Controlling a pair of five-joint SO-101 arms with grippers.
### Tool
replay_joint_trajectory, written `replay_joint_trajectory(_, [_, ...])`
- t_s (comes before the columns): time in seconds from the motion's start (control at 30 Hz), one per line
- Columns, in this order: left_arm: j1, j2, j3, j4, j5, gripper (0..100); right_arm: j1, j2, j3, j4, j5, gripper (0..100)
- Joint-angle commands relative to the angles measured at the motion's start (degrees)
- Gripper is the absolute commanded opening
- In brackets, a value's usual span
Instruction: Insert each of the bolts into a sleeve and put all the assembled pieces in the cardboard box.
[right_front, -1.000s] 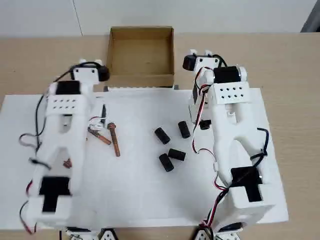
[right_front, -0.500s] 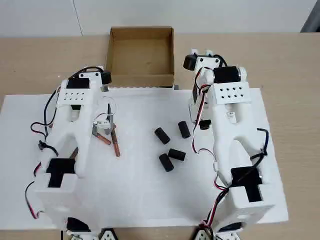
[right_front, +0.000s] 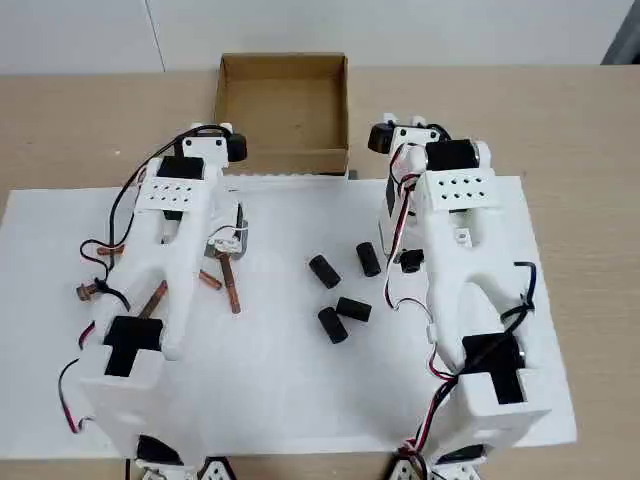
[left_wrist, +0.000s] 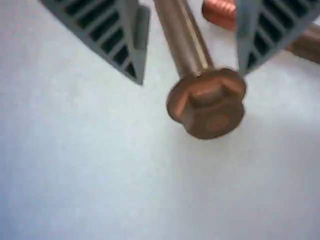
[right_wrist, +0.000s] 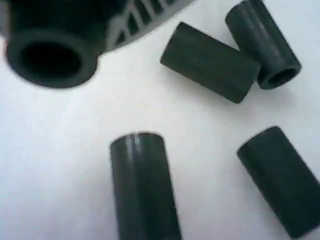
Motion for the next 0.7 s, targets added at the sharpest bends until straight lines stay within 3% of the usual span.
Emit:
replay_joint_trajectory(0.0, [-0.2, -0.4, -1.7, -1.2, 0.5, 12, 0.5, -3.4, -0.3, -0.2, -0.6, 0.7])
replay_joint_trajectory(0.67, [-1.4, 4.9, 1.7, -2.5, 0.5, 12, 0.6, -3.6, -0.3, -0.2, -0.6, 0.7])
